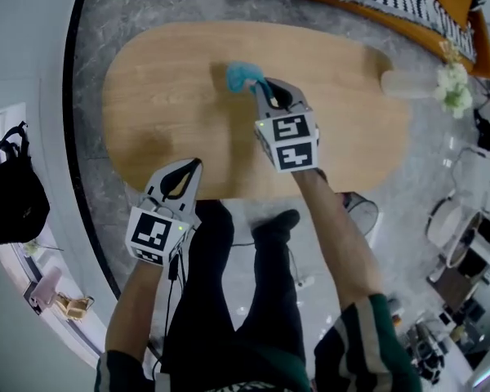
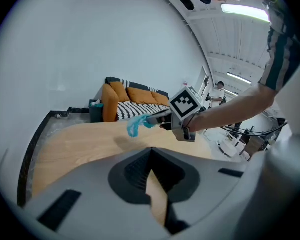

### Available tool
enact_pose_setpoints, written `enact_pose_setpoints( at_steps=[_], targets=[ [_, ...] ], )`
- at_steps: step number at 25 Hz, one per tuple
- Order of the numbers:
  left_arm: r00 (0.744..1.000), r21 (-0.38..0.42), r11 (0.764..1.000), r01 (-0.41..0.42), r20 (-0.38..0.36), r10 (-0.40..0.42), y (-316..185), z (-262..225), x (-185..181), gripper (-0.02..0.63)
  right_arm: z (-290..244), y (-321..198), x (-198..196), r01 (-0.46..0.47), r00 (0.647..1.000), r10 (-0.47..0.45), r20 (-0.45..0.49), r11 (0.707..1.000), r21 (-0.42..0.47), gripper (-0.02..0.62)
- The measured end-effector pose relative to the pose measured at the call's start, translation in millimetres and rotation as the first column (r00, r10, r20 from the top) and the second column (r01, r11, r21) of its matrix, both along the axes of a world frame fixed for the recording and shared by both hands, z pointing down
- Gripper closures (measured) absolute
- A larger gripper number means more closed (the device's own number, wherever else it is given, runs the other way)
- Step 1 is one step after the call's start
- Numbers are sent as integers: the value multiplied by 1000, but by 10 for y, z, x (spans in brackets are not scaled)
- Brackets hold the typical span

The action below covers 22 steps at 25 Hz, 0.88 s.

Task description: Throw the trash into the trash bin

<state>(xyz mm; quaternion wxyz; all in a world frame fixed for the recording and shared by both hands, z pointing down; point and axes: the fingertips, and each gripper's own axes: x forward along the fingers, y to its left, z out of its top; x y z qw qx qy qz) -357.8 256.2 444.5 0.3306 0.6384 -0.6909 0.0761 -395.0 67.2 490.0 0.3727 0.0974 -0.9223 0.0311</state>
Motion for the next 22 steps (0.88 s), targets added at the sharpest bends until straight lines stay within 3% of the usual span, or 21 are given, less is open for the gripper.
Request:
enact_pose_setpoints(
  at_steps=[6,12,18,22],
  targets=[
    [997,12,997,-70,14,70,-319,-90,451,609,-357,-337,671,-85,995,85,55,996,7,591],
    [987,8,987,-158,41,158,-754,-227,993,608,-560,-656,1631,-201,975,200,97,980,-6,591],
    [960,19,961,-277,52,276,-1186,-295,1635,609,-687,-819,2606,-336,932,336,138,942,-25,591],
    [930,17,930,-367,49,365,-1458,-274,2147,609,-702,-925,3316,-436,886,437,156,899,-44,591]
  ],
)
